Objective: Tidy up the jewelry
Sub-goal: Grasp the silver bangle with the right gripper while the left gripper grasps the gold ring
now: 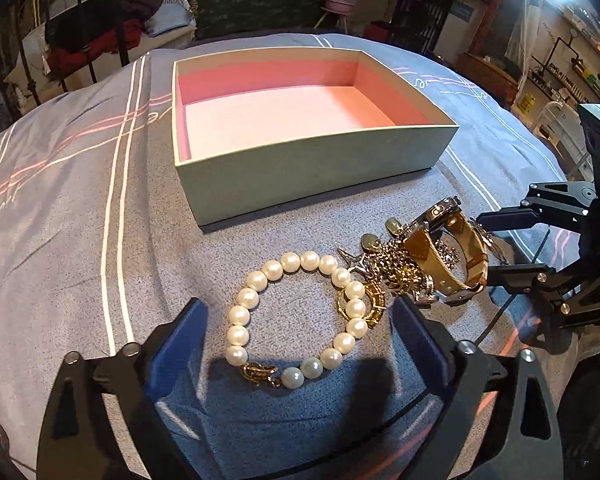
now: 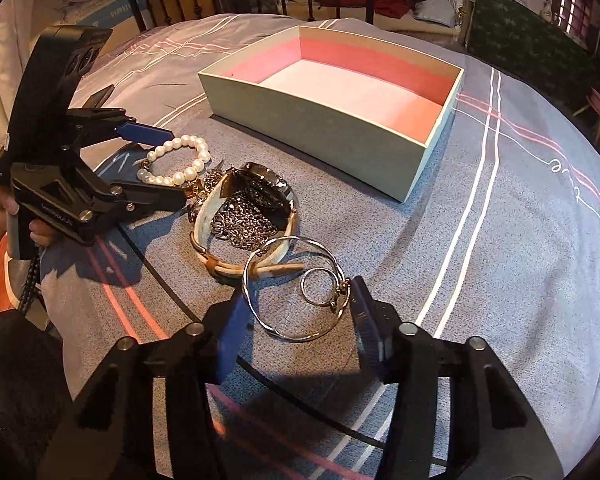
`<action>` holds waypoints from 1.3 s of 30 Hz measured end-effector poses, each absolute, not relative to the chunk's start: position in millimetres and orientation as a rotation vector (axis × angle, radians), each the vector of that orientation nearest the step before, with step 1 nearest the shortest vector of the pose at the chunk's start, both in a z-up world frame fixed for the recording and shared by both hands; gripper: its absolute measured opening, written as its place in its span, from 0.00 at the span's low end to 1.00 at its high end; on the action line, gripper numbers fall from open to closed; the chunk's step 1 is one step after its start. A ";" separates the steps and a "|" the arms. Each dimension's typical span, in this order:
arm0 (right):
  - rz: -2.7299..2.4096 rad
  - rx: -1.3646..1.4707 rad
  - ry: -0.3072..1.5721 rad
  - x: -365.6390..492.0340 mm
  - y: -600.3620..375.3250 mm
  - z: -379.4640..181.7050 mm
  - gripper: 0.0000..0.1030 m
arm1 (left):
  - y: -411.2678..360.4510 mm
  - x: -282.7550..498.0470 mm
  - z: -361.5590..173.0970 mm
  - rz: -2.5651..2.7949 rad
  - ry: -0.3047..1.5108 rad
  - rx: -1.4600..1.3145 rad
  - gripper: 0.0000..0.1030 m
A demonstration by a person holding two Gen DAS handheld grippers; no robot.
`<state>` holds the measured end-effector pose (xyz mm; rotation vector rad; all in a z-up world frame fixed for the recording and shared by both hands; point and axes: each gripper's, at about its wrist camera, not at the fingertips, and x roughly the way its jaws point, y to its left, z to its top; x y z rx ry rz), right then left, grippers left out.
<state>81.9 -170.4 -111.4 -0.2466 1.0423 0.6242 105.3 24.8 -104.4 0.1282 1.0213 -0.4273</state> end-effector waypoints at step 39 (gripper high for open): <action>0.595 -0.196 0.961 53.2 -188.7 -82.6 0.23 | 21.0 72.2 -60.4 -0.375 0.903 0.082 0.16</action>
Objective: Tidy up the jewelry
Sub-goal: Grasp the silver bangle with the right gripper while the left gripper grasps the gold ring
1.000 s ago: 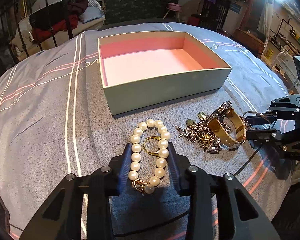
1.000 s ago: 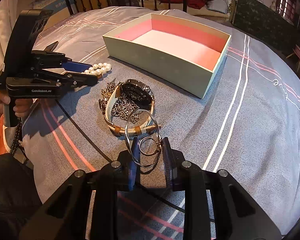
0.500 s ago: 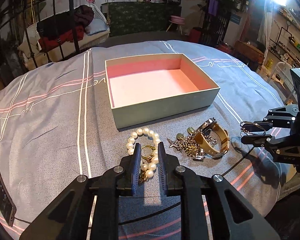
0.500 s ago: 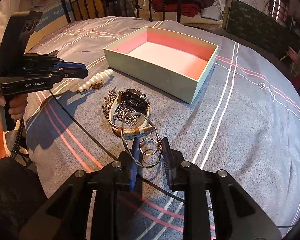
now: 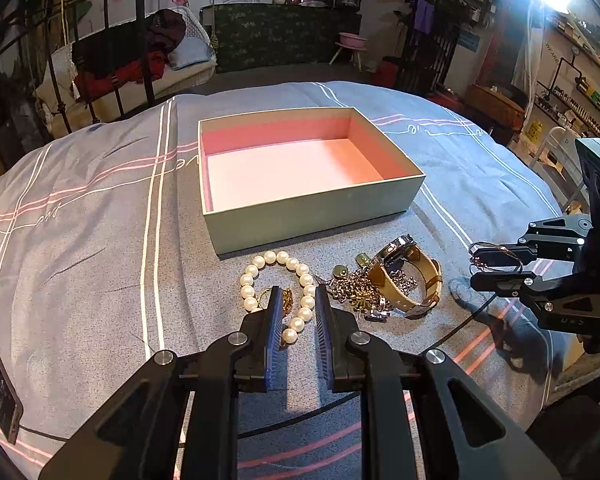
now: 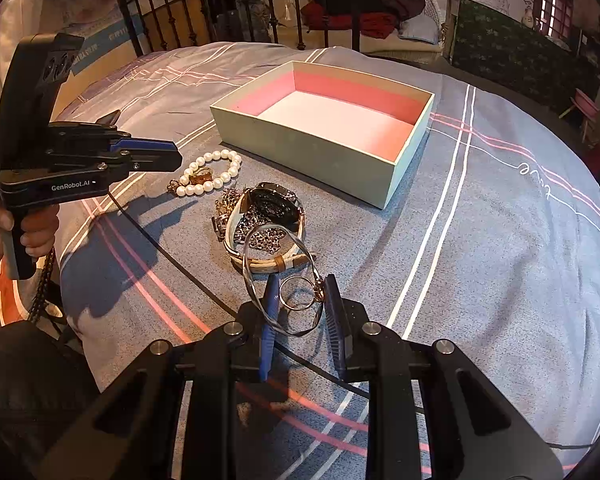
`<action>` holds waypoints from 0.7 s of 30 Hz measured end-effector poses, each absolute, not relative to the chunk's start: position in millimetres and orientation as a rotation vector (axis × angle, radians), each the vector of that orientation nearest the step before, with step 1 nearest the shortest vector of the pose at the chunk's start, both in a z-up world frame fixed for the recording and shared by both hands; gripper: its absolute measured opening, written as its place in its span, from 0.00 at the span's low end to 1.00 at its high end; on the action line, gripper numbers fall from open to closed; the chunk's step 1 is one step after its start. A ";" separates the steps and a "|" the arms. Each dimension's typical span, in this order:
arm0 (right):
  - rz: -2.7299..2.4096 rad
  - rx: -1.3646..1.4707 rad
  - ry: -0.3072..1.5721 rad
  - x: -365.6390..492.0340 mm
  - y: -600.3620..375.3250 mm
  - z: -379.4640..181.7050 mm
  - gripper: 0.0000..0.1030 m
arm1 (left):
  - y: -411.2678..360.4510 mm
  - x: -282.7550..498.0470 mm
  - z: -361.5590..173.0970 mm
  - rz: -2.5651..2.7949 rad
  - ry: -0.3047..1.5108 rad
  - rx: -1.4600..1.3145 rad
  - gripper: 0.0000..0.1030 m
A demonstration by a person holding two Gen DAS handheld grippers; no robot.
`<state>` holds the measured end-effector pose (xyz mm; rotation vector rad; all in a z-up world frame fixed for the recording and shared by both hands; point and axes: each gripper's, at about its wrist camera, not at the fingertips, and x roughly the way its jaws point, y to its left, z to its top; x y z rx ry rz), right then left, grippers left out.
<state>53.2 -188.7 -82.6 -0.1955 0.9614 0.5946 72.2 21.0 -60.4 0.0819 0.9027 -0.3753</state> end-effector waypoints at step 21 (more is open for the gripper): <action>0.604 -0.179 0.998 57.6 -180.9 -94.8 0.29 | 10.6 76.5 -74.3 -0.397 0.953 0.062 0.16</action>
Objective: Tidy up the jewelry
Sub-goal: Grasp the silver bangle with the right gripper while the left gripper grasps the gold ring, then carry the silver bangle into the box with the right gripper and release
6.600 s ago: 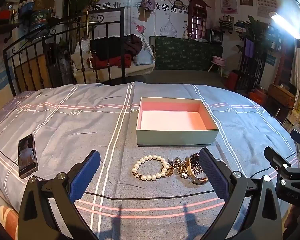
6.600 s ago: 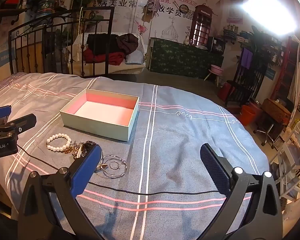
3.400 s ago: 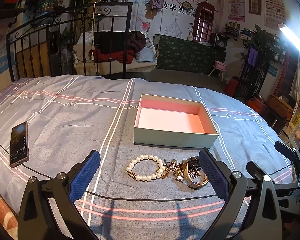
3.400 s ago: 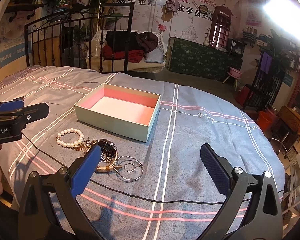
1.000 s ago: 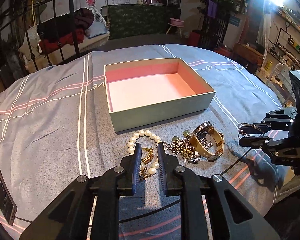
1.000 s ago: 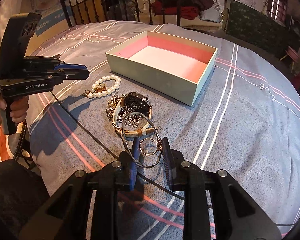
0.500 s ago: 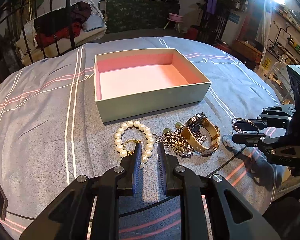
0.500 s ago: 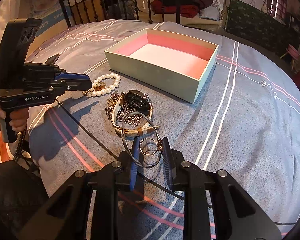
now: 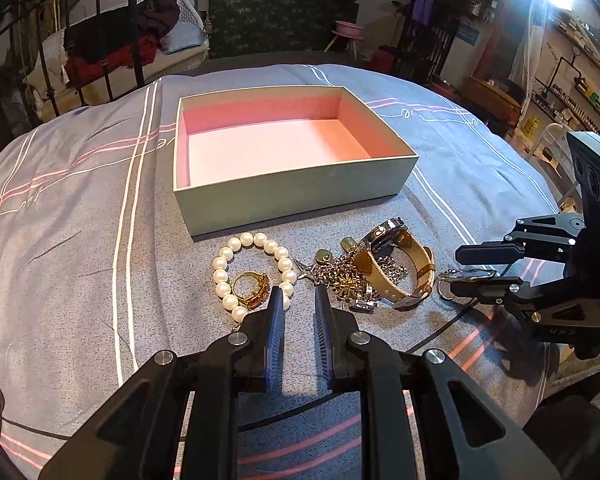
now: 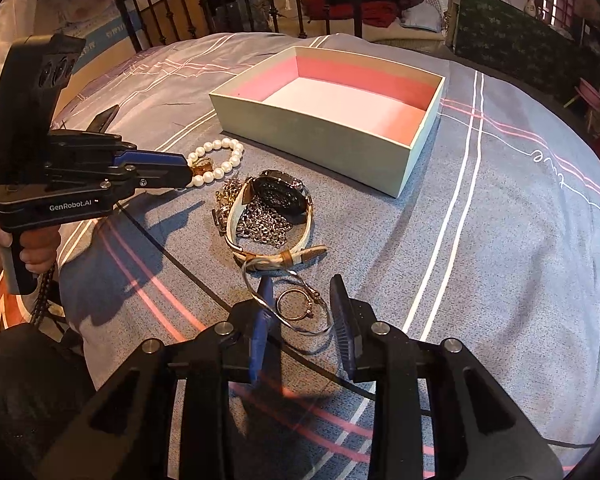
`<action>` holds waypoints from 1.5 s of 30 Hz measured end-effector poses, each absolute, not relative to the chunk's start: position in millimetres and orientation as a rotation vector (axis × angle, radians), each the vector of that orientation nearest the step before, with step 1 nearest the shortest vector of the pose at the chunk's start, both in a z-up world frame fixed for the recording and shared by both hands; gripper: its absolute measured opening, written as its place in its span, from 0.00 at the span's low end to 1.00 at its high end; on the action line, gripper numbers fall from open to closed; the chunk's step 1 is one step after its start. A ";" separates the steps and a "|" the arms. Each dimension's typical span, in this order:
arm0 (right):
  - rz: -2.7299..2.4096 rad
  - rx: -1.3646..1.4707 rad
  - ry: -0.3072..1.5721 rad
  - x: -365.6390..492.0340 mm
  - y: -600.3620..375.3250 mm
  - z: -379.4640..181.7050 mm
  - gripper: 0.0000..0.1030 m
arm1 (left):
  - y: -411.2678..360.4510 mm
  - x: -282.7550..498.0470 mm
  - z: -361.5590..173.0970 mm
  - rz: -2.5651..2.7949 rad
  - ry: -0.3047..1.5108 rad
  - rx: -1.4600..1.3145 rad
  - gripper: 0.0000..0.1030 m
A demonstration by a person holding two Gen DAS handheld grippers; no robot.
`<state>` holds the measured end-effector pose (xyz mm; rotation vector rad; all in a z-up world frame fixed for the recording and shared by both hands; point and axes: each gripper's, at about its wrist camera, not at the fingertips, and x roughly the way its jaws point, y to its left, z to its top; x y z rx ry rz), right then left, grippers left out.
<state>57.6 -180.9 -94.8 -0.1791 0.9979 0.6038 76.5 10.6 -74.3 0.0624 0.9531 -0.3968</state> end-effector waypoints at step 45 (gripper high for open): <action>0.520 -0.325 0.942 205.2 -119.8 -52.3 0.03 | 9.1 207.6 -30.3 -0.275 0.907 0.019 0.16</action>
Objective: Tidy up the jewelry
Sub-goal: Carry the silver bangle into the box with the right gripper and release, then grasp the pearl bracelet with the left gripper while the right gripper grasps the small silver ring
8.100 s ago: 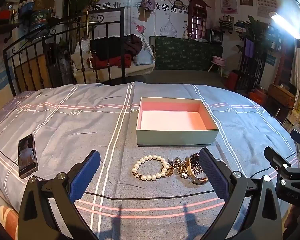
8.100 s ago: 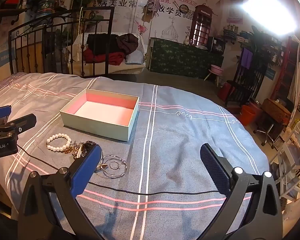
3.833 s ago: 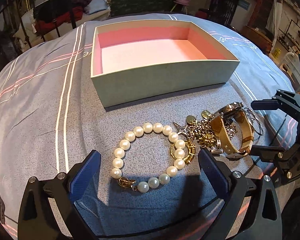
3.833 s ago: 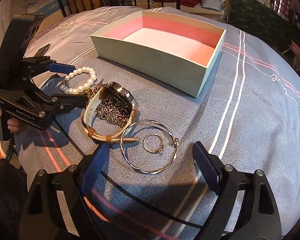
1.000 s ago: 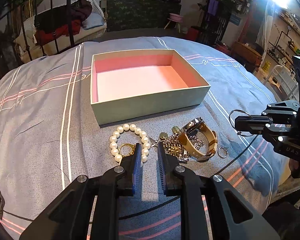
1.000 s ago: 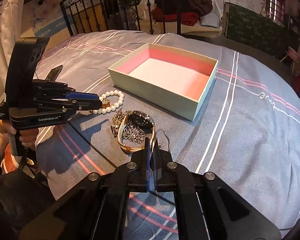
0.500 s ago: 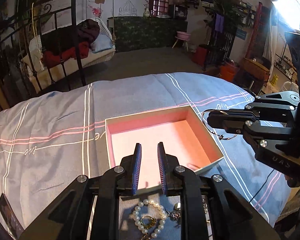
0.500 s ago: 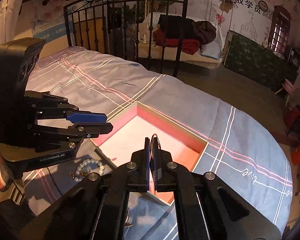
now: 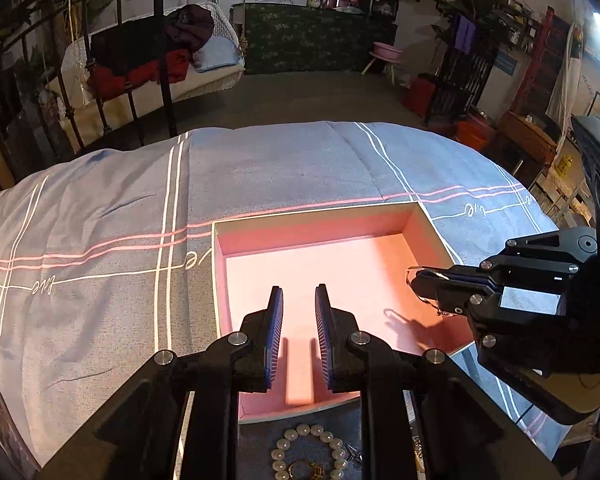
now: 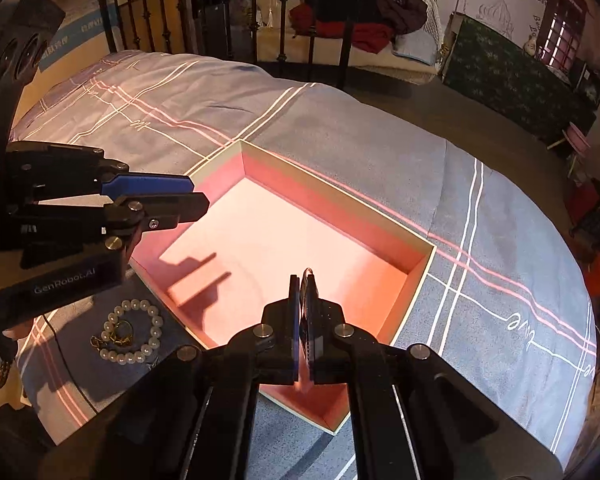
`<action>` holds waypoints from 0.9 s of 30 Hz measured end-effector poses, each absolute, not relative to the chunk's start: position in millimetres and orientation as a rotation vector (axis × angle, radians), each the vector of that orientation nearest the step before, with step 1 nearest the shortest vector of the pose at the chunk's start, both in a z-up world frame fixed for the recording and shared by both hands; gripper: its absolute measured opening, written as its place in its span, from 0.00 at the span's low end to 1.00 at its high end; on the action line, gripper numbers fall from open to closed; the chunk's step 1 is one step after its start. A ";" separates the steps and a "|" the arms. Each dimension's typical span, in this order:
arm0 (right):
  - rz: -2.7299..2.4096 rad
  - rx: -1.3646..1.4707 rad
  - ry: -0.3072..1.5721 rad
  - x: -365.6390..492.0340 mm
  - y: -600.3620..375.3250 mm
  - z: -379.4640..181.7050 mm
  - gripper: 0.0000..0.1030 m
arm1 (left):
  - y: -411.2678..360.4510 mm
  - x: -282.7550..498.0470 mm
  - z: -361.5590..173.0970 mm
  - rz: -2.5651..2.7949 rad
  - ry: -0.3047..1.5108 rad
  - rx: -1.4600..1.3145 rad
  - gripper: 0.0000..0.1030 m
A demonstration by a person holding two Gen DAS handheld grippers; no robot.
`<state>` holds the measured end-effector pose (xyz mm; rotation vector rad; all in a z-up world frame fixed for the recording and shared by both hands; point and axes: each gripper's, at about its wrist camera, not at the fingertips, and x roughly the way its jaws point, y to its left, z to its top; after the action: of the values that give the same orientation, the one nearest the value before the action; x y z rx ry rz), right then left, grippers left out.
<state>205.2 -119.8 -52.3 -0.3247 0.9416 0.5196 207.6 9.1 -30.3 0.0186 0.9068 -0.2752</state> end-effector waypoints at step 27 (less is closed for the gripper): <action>0.536 -0.214 0.949 82.8 -165.5 -70.6 0.93 | 33.3 111.8 -52.6 -0.264 0.907 -0.030 0.89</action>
<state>82.8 -165.5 -70.6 -0.2137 0.9487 0.5360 111.8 33.3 -52.6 -0.0297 0.9068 -0.2636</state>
